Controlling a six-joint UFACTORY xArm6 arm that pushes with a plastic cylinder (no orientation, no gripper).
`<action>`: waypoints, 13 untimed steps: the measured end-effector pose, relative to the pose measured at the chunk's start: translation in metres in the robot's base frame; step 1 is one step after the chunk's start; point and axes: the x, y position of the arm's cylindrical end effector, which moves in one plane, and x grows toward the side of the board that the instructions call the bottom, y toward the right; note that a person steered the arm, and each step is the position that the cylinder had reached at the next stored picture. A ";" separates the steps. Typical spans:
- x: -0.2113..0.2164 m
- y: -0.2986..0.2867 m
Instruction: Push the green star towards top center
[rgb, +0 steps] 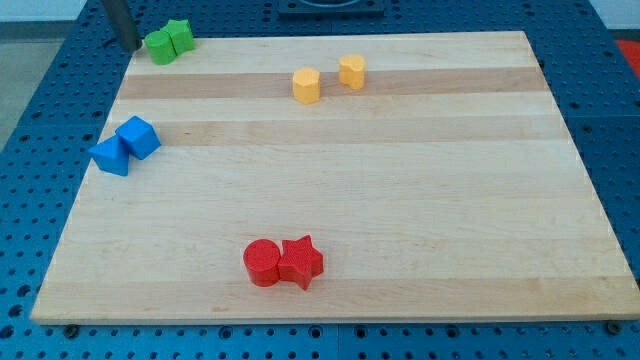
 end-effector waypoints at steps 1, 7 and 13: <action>-0.005 0.000; -0.010 0.053; -0.010 0.145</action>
